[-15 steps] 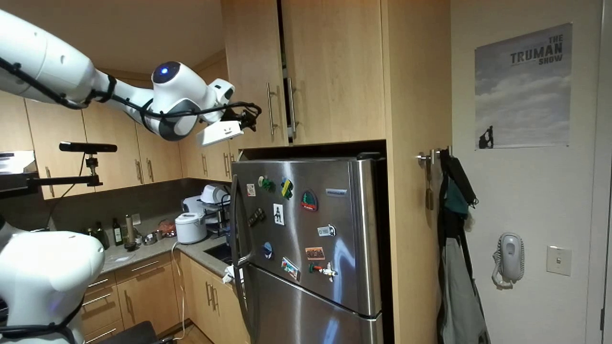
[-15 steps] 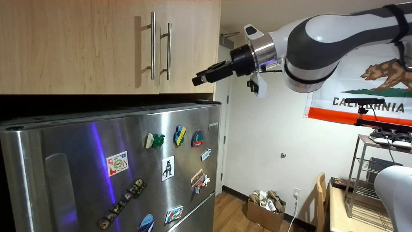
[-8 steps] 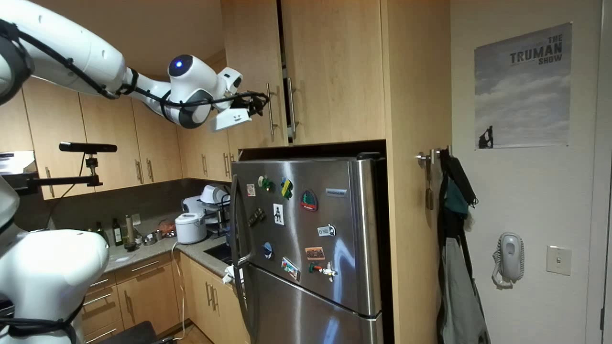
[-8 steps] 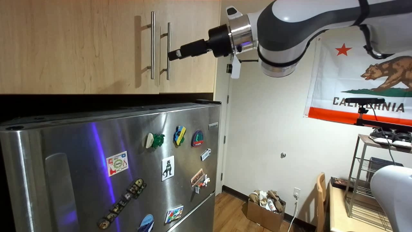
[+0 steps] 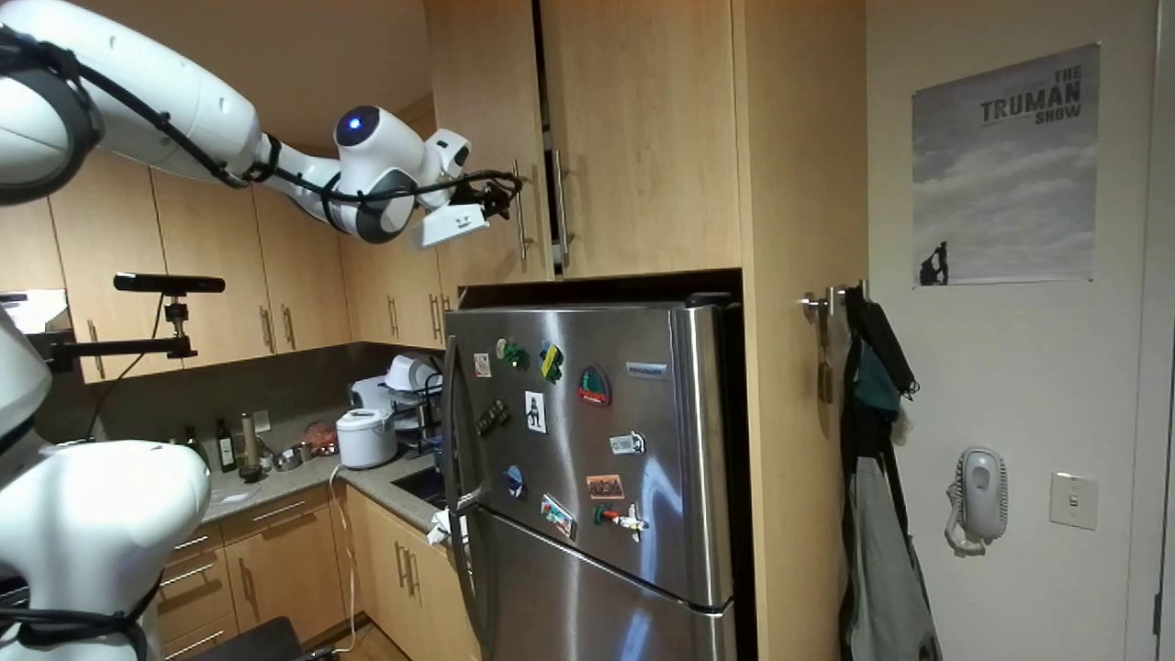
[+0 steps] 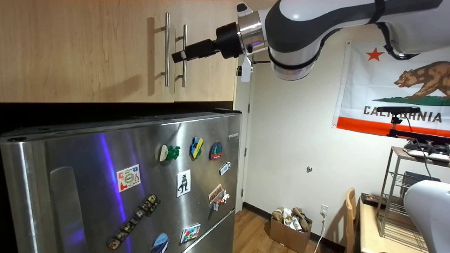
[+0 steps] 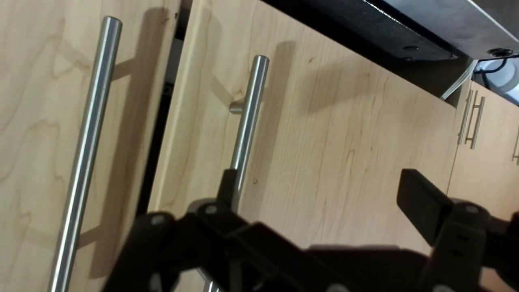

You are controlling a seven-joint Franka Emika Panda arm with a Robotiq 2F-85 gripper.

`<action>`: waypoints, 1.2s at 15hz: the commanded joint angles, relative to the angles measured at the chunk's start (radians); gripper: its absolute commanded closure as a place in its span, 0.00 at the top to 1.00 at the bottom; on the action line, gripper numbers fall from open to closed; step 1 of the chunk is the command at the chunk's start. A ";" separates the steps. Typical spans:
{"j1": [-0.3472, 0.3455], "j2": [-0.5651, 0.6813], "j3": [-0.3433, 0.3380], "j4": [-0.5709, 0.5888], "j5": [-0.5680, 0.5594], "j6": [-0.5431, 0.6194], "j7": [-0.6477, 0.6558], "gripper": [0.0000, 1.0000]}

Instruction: Open the left cabinet door above the fridge

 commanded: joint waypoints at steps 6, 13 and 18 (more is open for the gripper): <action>0.195 0.010 -0.170 0.053 0.031 0.015 -0.051 1.00; 0.386 0.031 -0.321 0.150 0.017 0.060 -0.084 1.00; 0.325 0.019 -0.293 0.142 -0.001 0.113 -0.049 1.00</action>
